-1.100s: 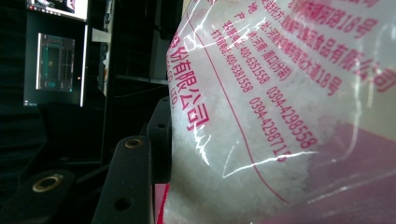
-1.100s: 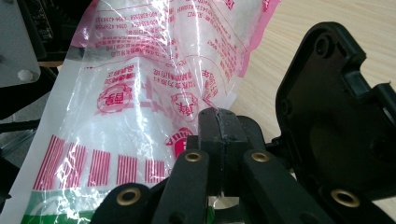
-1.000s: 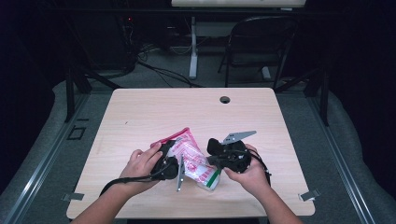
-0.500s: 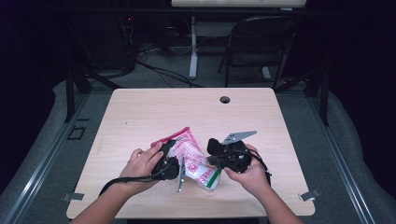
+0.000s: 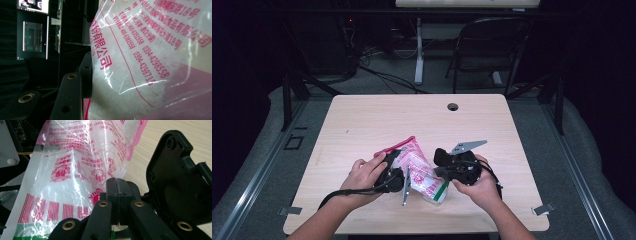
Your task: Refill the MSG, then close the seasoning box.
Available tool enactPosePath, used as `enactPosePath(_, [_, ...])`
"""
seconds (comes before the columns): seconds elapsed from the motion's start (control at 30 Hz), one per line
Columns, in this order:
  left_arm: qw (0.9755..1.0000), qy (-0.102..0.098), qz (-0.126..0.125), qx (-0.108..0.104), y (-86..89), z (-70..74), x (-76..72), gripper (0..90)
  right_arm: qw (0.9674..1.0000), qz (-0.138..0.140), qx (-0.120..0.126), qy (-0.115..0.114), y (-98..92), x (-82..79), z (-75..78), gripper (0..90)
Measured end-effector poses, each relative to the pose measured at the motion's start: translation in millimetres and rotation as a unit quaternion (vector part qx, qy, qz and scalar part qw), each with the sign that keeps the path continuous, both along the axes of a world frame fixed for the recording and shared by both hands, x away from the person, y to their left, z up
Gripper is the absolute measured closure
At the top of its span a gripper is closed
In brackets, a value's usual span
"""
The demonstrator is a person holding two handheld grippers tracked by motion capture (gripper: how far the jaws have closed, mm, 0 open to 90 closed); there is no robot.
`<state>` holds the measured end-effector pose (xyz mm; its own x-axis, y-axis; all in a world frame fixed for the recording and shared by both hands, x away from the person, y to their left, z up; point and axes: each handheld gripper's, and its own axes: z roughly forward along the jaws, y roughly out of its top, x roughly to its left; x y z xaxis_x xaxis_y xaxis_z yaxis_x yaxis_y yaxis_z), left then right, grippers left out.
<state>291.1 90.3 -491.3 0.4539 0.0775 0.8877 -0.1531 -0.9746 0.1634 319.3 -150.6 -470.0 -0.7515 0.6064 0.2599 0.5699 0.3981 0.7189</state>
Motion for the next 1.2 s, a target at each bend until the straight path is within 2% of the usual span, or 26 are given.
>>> enactPosePath(0.83, [0.9997,-0.014,-0.006,0.017,-3.2,2.4,-2.2,59.6,1.0,-0.001,0.0,0.0,-2.3,-0.2,0.3,90.0])
enactPosePath(0.93, [0.9995,-0.02,-0.011,0.024,-3.7,2.6,-2.6,59.6,1.0,-0.001,-0.001,0.0,-2.2,-0.3,0.2,90.0])
enactPosePath(1.2, [0.9993,-0.02,-0.013,0.03,-4.3,4.1,-2.5,59.8,1.0,-0.001,-0.002,0.001,-2.2,-0.5,0.1,90.0])
